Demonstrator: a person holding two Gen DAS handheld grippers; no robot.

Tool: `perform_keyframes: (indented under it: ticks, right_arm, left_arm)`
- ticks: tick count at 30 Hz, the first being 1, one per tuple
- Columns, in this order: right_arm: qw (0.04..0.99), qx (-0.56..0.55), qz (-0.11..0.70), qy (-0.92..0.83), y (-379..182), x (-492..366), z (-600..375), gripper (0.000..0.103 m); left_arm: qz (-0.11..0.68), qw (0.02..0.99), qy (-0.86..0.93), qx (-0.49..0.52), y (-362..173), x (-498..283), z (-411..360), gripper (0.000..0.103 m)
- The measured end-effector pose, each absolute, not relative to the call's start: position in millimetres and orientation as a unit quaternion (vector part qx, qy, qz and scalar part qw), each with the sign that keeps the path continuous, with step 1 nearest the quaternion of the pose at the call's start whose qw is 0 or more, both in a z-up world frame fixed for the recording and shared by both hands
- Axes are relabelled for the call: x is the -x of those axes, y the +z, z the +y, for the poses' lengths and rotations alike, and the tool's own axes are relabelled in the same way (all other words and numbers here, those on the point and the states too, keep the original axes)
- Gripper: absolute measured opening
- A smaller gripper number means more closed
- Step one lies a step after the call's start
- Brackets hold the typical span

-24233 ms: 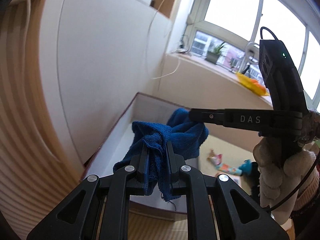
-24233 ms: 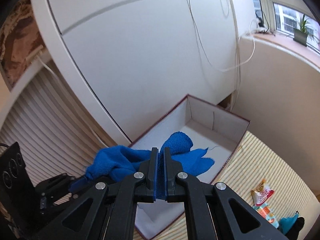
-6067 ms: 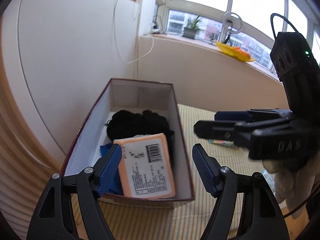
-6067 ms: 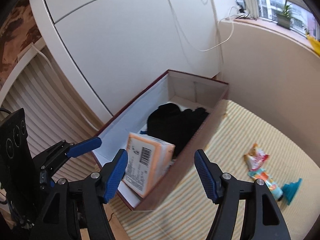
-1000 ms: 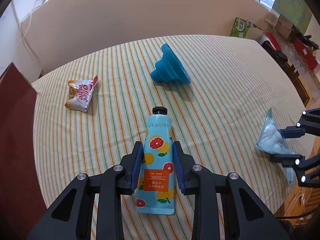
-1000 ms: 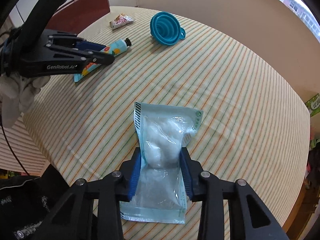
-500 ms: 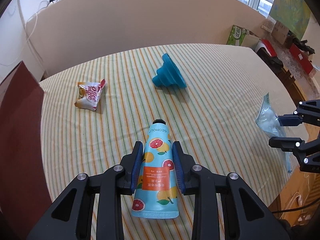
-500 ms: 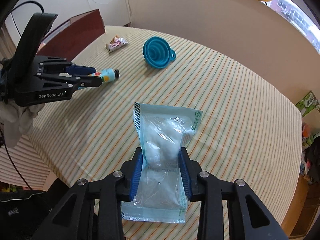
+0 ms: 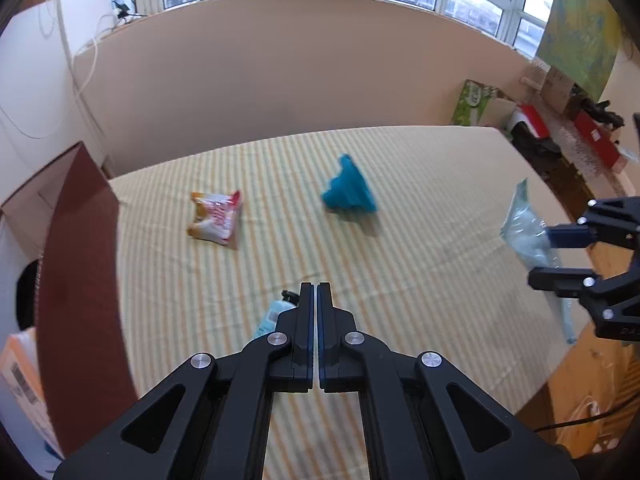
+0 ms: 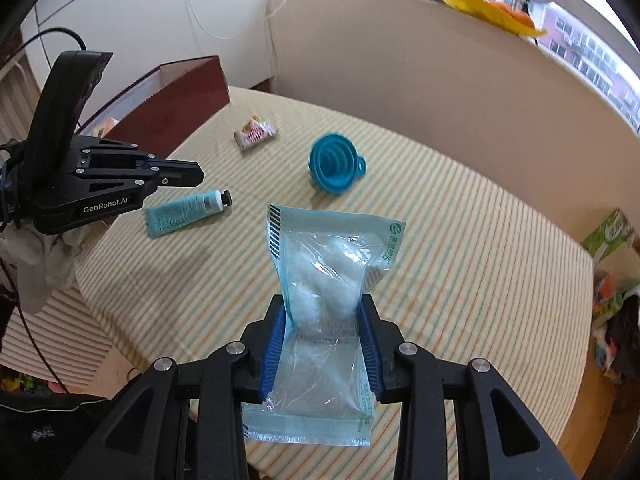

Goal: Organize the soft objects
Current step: 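Lift the hand cream tube with the left tool while the right tool lifts the cotton bag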

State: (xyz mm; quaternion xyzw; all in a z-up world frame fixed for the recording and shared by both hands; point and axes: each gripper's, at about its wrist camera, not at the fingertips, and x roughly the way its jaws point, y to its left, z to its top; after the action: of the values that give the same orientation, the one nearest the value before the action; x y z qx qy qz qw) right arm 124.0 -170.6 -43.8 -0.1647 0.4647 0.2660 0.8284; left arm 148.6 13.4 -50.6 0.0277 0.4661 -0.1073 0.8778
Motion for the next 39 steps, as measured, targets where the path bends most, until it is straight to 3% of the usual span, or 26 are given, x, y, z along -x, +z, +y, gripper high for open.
perform_keyframes:
  ticks: [5, 7, 8, 9, 19, 21, 23, 26, 39]
  right_arm:
    - [0.824, 0.163, 0.468, 0.275, -46.8, -125.5, -161.5, 0.032]
    - [0.820, 0.166, 0.472, 0.277, -50.8, -124.5, -160.3, 0.032]
    - [0.819, 0.167, 0.474, 0.278, -51.8, -124.3, -161.1, 0.032]
    - [0.817, 0.167, 0.477, 0.278, -54.6, -124.0, -161.8, 0.032]
    - [0.809, 0.159, 0.494, 0.276, -68.8, -127.0, -165.5, 0.032]
    - [0.809, 0.157, 0.495, 0.276, -68.7, -126.9, -166.0, 0.032]
    - [0.809, 0.157, 0.495, 0.275, -68.8, -128.0, -166.0, 0.032]
    - [0.810, 0.154, 0.495, 0.274, -68.1, -130.7, -166.4, 0.032]
    - [0.816, 0.149, 0.482, 0.283, -57.4, -125.3, -159.1, 0.032]
  left_arm:
    - [0.494, 0.864, -0.093, -0.017, -68.3, -158.6, 28.5, 0.002]
    - [0.513, 0.852, -0.108, -0.005, -76.9, -159.8, 32.8, 0.020]
    - [0.517, 0.849, -0.106, -0.007, -80.3, -159.3, 33.9, 0.039]
    - [0.516, 0.850, -0.101, -0.015, -82.6, -158.5, 33.8, 0.045]
    - [0.532, 0.839, -0.090, -0.075, -107.0, -164.9, 19.6, 0.045]
    - [0.526, 0.842, -0.093, -0.079, -107.2, -164.2, 17.7, 0.041]
    - [0.525, 0.842, -0.095, -0.077, -106.3, -165.0, 16.0, 0.030]
    - [0.522, 0.844, -0.093, -0.077, -105.6, -162.9, 14.5, 0.026]
    - [0.469, 0.876, -0.105, -0.033, -54.9, -138.0, 29.0, 0.026]
